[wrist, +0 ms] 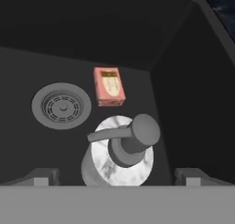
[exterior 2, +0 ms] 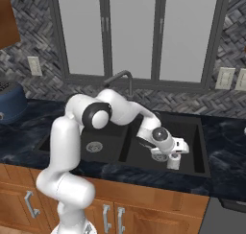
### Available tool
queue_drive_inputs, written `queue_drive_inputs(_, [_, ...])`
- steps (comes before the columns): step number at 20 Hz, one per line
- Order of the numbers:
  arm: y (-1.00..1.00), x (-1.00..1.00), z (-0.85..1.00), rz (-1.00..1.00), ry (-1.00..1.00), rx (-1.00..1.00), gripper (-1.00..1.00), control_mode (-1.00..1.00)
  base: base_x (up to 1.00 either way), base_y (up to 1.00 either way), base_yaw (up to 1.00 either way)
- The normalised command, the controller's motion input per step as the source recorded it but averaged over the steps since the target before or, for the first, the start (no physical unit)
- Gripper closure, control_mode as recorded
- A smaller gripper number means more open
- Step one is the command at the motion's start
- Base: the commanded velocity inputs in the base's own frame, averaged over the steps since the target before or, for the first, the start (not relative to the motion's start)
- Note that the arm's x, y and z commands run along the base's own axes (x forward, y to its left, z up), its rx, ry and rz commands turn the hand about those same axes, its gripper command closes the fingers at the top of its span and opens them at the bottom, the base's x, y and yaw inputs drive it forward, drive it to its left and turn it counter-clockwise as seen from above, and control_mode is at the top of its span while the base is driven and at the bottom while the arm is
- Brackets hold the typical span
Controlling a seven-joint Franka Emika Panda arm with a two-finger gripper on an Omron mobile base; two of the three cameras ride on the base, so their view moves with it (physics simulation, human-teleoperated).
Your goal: Pick up the bar soap and soap dispenser from the sink, and place them back in the cabinet, and close the cabinet door.
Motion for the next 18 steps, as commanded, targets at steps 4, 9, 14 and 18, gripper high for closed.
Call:
queue_drive_inputs(4, [-0.05,0.19,-0.08,0.00,0.00,0.00,-1.00,-1.00,0.00,0.00,0.00])
queue_drive_inputs(9, [0.00,0.20,0.00,0.00,0.00,0.00,-1.00,-1.00,0.00,0.00,0.00])
queue_drive_inputs(14, [-0.01,0.19,0.00,0.00,0.00,0.00,-1.00,-1.00,0.00,0.00,0.00])
queue_drive_inputs(18, [-0.11,0.16,0.00,0.00,0.00,0.02,-1.00,-1.00,0.00,0.00,0.00])
